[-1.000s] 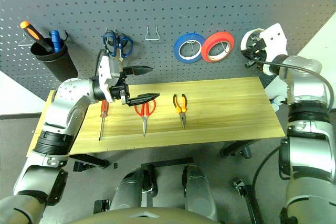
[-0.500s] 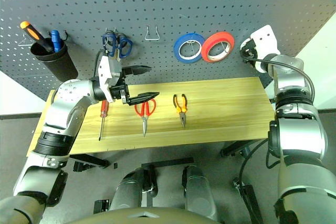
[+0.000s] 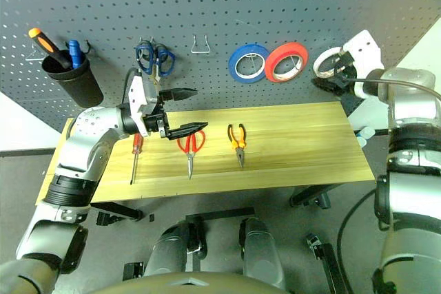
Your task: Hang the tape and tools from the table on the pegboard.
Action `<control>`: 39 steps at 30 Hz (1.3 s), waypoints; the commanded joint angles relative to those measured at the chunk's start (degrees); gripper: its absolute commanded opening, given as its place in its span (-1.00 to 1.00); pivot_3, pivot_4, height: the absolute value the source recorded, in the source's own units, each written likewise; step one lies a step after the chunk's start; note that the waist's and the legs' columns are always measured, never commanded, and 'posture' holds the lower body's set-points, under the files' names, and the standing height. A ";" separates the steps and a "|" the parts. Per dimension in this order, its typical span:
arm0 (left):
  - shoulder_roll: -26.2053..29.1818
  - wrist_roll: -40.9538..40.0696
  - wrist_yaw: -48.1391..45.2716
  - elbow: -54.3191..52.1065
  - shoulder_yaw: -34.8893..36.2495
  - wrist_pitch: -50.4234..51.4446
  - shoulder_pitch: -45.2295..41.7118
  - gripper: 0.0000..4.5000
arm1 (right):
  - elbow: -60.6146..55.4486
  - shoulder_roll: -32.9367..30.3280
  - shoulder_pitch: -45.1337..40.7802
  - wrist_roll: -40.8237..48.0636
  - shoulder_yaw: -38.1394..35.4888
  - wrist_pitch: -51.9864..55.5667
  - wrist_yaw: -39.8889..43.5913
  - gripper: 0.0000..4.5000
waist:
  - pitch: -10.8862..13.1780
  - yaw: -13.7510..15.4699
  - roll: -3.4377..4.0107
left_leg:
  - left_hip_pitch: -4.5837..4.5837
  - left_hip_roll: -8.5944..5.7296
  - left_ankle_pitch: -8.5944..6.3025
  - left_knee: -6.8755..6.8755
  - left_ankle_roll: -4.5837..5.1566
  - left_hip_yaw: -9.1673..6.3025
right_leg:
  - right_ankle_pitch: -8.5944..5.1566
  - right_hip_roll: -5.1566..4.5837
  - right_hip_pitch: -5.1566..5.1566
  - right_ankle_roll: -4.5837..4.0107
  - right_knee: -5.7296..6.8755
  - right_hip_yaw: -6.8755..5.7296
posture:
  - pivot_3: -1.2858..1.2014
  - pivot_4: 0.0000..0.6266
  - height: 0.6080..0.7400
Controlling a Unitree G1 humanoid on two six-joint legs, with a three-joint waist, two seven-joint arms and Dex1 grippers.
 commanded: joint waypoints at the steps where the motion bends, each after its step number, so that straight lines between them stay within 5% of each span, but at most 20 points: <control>1: 1.63 0.41 0.58 -2.72 1.16 0.29 2.24 1.00 | -13.17 -1.04 2.71 5.82 -2.10 11.77 2.39 0.86 | -0.02 -0.04 0.03 | 0.00 0.02 -0.02 0.00 0.04 -0.01 | 0.00 0.01 -0.01 0.00 0.00 0.00 | -0.03 -0.63 0.84; 7: 5.03 1.40 0.63 -2.23 1.95 0.51 6.40 1.00 | -25.28 2.81 6.71 9.93 0.22 30.92 -2.54 0.86 | -0.09 0.10 0.00 | 0.00 0.15 -0.23 0.01 0.15 -0.03 | 0.00 -0.03 -0.01 -0.02 0.00 -0.01 | -0.04 -0.59 0.84; 13: 7.06 2.20 -1.04 1.19 2.10 -1.08 9.18 1.00 | -25.16 9.23 5.00 8.86 3.88 37.83 -10.19 0.93 | -0.10 0.43 0.00 | -0.03 0.14 -0.29 0.01 0.15 -0.04 | -0.01 -0.09 -0.04 -0.03 0.00 -0.03 | -0.03 -0.52 0.84; 31: 10.12 3.60 -4.74 10.74 4.26 -5.31 9.06 1.00 | -11.85 25.94 -3.96 7.55 6.51 42.87 -24.37 0.93 | 0.54 0.20 -0.02 | -0.09 0.19 -0.30 -0.11 0.18 -0.02 | -0.17 -0.29 -0.24 -0.31 -0.01 0.02 | -0.02 -0.06 0.84; 39: 9.66 3.92 -4.60 11.07 4.40 -4.85 8.50 1.00 | -8.72 29.10 -5.06 5.63 7.63 42.34 -28.23 0.93 | 4.03 0.16 -0.04 | -0.08 0.18 -0.30 -0.10 0.18 -0.05 | -0.26 -0.42 -0.37 -0.47 -0.02 0.10 | 0.00 0.22 0.84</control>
